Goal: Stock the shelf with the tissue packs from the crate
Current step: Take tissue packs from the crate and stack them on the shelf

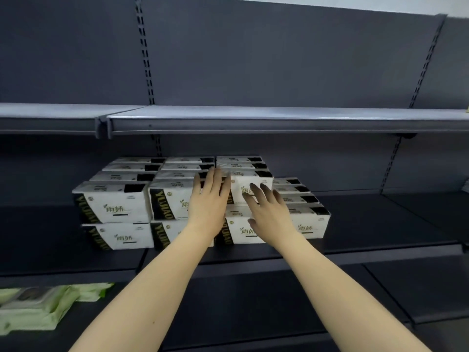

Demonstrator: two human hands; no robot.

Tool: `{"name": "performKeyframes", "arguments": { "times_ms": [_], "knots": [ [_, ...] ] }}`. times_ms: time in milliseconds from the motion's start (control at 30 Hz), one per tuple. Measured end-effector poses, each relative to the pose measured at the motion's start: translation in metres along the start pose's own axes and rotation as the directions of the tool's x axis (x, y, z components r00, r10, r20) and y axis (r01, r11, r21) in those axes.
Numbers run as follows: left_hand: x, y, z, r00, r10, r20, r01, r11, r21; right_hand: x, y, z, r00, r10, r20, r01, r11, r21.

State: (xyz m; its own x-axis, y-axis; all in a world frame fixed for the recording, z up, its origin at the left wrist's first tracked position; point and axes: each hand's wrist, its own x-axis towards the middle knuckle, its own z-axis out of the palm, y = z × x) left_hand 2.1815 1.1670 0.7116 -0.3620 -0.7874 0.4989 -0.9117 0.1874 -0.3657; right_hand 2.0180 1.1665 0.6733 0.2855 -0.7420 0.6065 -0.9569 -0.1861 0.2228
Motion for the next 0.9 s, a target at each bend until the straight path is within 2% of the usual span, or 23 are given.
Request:
{"name": "performKeyframes", "arguments": {
  "times_ms": [167, 267, 400, 500, 567, 633, 733, 900],
  "knots": [
    [-0.031, -0.021, 0.024, 0.998, -0.053, 0.022, 0.051, 0.994, 0.096, -0.016, -0.016, 0.003, 0.993, -0.034, 0.112, 0.044, 0.996, -0.082],
    [-0.041, -0.029, 0.045, 0.993, -0.111, 0.038, 0.108, 0.992, 0.067, -0.018, -0.022, 0.013, 0.985, -0.038, 0.169, 0.056, 0.994, -0.098],
    [-0.046, -0.032, 0.070, 0.988, -0.105, 0.116, 0.097, 0.993, 0.071, -0.010, -0.031, 0.032, 0.970, -0.049, 0.237, 0.069, 0.995, -0.077],
    [-0.046, -0.037, 0.084, 0.991, -0.130, 0.044, 0.127, 0.990, 0.068, -0.004, -0.033, 0.058, 0.955, -0.078, 0.286, 0.108, 0.990, -0.089],
    [-0.044, -0.040, 0.092, 0.992, -0.126, 0.013, 0.124, 0.989, 0.082, -0.002, -0.031, 0.069, 0.962, -0.055, 0.266, 0.087, 0.990, -0.111],
    [-0.043, -0.043, 0.097, 0.994, -0.112, -0.014, 0.113, 0.987, 0.113, -0.001, -0.029, 0.076, 0.944, -0.042, 0.327, 0.092, 0.986, -0.138],
    [-0.041, -0.044, 0.104, 0.994, -0.104, -0.022, 0.106, 0.986, 0.125, -0.002, -0.028, 0.081, 0.956, -0.037, 0.292, 0.068, 0.993, -0.097],
    [-0.041, -0.043, 0.107, 0.993, -0.114, -0.011, 0.114, 0.981, 0.155, 0.001, -0.023, 0.087, 0.948, -0.079, 0.308, 0.115, 0.988, -0.100]
  ]
}}
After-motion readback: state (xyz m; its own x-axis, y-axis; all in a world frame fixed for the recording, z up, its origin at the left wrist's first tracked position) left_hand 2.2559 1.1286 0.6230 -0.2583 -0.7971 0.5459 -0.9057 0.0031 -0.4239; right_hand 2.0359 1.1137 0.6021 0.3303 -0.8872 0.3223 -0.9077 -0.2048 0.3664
